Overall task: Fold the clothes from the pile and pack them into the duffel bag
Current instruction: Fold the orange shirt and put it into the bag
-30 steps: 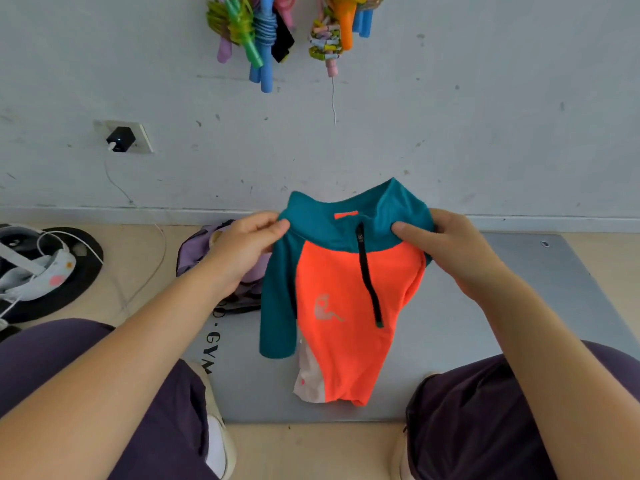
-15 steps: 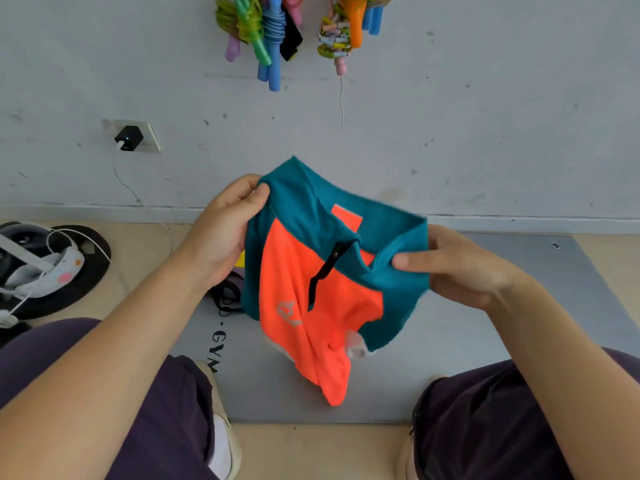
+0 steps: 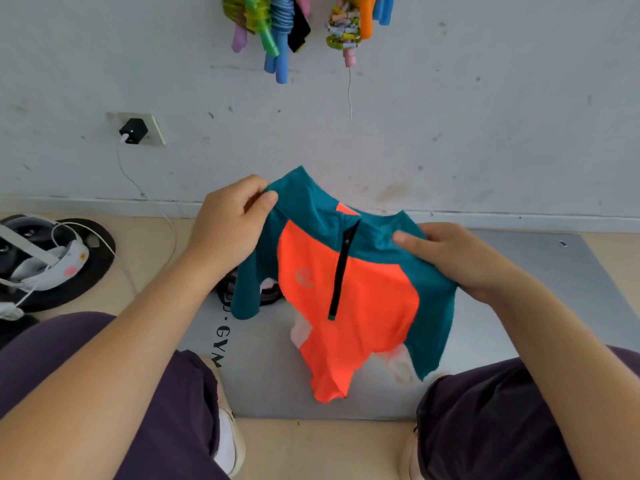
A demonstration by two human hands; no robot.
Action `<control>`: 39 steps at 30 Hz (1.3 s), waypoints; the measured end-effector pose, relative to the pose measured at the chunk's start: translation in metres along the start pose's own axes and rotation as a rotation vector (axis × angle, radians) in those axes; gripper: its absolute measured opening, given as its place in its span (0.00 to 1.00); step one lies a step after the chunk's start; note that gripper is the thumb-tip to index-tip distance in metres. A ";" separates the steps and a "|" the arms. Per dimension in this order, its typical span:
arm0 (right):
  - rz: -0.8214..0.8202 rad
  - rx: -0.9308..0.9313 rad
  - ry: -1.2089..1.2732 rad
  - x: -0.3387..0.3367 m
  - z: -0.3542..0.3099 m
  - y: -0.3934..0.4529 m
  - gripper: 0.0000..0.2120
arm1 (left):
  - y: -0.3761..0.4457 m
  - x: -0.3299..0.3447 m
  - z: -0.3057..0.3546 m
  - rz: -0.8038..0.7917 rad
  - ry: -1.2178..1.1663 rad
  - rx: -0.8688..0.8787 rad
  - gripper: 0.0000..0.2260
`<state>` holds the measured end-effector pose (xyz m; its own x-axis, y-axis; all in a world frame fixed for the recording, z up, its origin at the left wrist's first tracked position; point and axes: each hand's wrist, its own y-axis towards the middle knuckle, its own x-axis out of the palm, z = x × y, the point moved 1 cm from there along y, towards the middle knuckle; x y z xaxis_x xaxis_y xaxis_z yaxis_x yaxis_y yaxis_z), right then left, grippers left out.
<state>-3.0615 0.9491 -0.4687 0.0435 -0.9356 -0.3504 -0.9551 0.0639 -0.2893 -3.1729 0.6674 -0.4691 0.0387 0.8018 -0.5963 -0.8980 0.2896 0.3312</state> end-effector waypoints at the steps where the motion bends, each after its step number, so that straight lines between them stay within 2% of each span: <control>1: -0.047 -0.007 0.022 -0.001 -0.001 -0.001 0.21 | 0.002 -0.001 -0.002 0.015 0.031 -0.014 0.09; 3: -0.073 -0.058 0.062 -0.006 -0.002 -0.002 0.22 | 0.007 -0.003 -0.007 0.032 0.001 -0.096 0.09; 7: 0.000 -0.143 0.167 -0.012 0.002 -0.001 0.08 | 0.007 0.004 -0.010 -0.098 -0.444 -0.401 0.11; 10: 0.079 -0.192 0.179 -0.012 0.003 0.000 0.08 | 0.001 0.015 -0.004 -0.135 -0.496 -0.481 0.11; 13: 0.149 -0.230 0.344 -0.011 -0.002 -0.001 0.08 | -0.002 0.016 0.001 -0.156 -0.485 -0.394 0.20; 16: 0.318 -0.199 0.270 -0.010 -0.004 -0.002 0.10 | -0.005 0.014 0.008 -0.244 -0.532 -0.215 0.18; 18: 0.410 -0.162 0.209 -0.009 -0.004 -0.003 0.11 | -0.007 0.014 0.011 -0.195 -0.545 -0.148 0.16; 19: 0.426 -0.152 0.211 -0.008 -0.005 -0.003 0.11 | -0.007 0.013 0.010 -0.127 -0.527 -0.133 0.19; 21: 0.338 -0.156 0.245 -0.011 -0.006 -0.004 0.12 | -0.006 0.011 0.009 -0.022 -0.519 -0.135 0.22; 24: 0.054 -0.148 0.185 -0.011 -0.009 -0.010 0.16 | -0.006 0.006 0.008 -0.008 -0.599 -0.162 0.14; 25: 0.011 -0.147 0.161 -0.010 -0.009 -0.012 0.17 | -0.007 0.006 0.010 -0.022 -0.603 -0.175 0.12; 29: 0.163 -0.218 0.152 -0.012 -0.010 -0.011 0.22 | -0.009 0.014 0.012 -0.053 -0.437 -0.160 0.20; 32: 0.218 -0.222 0.153 -0.011 -0.011 -0.008 0.19 | -0.011 0.016 0.017 -0.070 -0.270 -0.042 0.19; 35: 0.248 -0.207 0.052 -0.012 -0.010 -0.008 0.17 | -0.008 0.013 0.017 -0.147 -0.095 0.059 0.21; 37: 0.192 -0.190 -0.028 -0.015 -0.010 -0.010 0.17 | -0.004 0.010 0.013 -0.233 -0.052 0.003 0.28; 39: 0.022 -0.138 -0.076 -0.018 -0.012 -0.015 0.16 | -0.001 0.003 0.011 -0.405 -0.033 -0.127 0.36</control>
<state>-3.0511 0.9608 -0.4471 0.0391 -0.9053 -0.4229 -0.9871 0.0309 -0.1573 -3.1670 0.6752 -0.4626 0.4114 0.6533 -0.6356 -0.8541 0.5198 -0.0186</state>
